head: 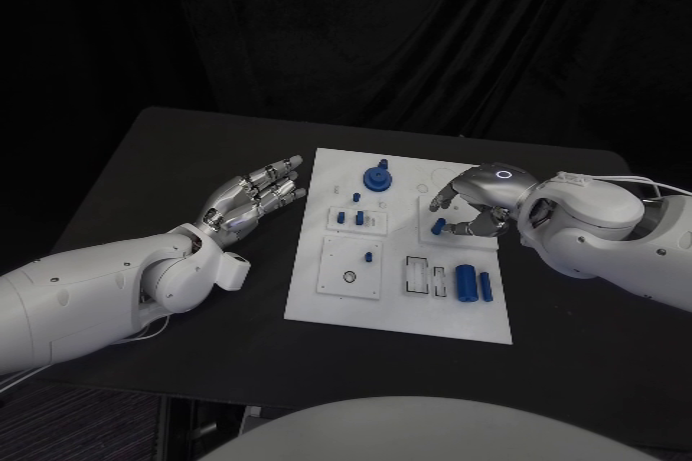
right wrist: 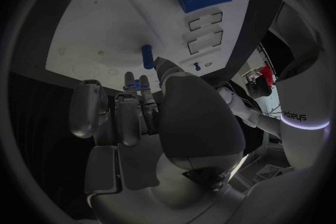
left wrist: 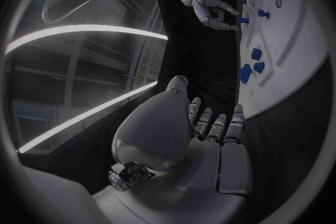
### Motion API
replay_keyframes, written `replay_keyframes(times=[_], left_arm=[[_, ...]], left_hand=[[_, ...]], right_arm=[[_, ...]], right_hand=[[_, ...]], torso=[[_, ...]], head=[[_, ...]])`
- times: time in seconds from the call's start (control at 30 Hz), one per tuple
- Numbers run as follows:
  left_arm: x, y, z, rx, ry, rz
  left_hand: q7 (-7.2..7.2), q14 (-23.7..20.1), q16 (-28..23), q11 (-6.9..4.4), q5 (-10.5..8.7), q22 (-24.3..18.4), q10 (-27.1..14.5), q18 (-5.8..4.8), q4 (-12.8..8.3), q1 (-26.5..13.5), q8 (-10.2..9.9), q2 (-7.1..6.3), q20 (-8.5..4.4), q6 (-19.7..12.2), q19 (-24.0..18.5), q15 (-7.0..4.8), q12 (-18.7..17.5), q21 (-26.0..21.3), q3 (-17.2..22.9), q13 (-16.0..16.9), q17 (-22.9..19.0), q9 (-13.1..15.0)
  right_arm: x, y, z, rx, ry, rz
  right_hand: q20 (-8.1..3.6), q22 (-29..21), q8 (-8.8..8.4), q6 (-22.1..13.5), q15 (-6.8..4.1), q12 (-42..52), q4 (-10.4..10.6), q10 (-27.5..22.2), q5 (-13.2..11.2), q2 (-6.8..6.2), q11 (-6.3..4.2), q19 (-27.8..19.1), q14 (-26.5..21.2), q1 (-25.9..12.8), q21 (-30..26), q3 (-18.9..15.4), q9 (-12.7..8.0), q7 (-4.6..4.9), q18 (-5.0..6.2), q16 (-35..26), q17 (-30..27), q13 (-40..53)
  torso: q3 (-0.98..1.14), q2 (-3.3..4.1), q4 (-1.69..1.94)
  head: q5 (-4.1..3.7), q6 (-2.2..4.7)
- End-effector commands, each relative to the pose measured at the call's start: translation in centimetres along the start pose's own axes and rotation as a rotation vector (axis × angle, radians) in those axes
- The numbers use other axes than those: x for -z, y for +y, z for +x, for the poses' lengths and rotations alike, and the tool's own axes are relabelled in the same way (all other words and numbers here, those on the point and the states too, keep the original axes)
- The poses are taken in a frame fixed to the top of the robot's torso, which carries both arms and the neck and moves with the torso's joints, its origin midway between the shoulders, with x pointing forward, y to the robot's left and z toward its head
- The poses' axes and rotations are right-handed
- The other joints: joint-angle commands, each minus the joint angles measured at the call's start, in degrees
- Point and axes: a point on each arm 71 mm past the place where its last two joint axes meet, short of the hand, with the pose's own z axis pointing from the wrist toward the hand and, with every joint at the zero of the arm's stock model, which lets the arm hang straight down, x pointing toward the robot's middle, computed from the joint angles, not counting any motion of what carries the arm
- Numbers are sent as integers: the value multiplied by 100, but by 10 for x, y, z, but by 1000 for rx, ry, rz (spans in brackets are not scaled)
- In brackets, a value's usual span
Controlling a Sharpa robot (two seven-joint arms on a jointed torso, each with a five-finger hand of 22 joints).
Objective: Assemble the parts on the task board
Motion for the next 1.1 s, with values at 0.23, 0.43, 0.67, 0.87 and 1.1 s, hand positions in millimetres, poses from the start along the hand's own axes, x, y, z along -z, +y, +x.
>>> replay_keyframes(times=[0.23,0.43,0.67,0.87,1.1], left_arm=[[0,-6,4,19,17,101],[0,-6,4,22,19,98],[0,-5,7,32,30,93],[-1,-4,8,34,33,90],[-1,-3,8,36,34,84]], left_hand=[[-20,18,39,39,34,-1,1,7,1,54,0,43,26,-22,28,69,3,-2,25,0,-1,-10],[-10,24,43,41,38,7,-2,2,-5,67,-1,46,37,-26,36,86,2,3,33,0,1,-10],[48,26,47,24,63,9,-14,-9,-25,101,-1,55,61,-23,50,118,-7,10,56,-2,1,-9],[61,27,48,21,64,6,-18,-11,-29,109,0,58,65,-19,51,124,-12,11,62,-3,2,-8],[73,27,48,18,60,7,-20,-12,-29,111,1,61,69,-18,52,129,-13,11,66,-3,2,-8]], right_arm=[[-5,0,10,-2,18,-6],[-7,0,15,-5,22,-12],[-9,-1,16,-5,11,-17],[-10,0,16,-7,-2,-28],[-11,2,15,-8,-9,-34]], right_hand=[[-4,987,126,377,11,70,-235,399,5,45,-28,17,235,155,-31,209,63,39,-12,-29,419,-23],[3,988,165,505,15,99,-295,620,7,50,-63,17,233,152,-35,313,109,42,-11,-33,412,-19],[-4,989,249,704,5,108,-439,873,7,77,-110,12,218,228,-37,510,216,72,-11,-55,382,-20],[-25,993,330,856,-25,118,-497,1028,-1,83,-150,16,222,207,-27,581,311,78,-12,-50,389,-17],[-46,998,378,940,-48,130,-524,1170,-5,87,-187,25,228,160,-10,619,390,85,-16,-44,399,-12]], torso=[[-12,-2,-4],[-9,-8,4],[-5,-5,10],[-6,1,-5],[-5,4,-3]], head=[[22,-1],[17,-1],[12,-1],[24,-1],[25,-1]])
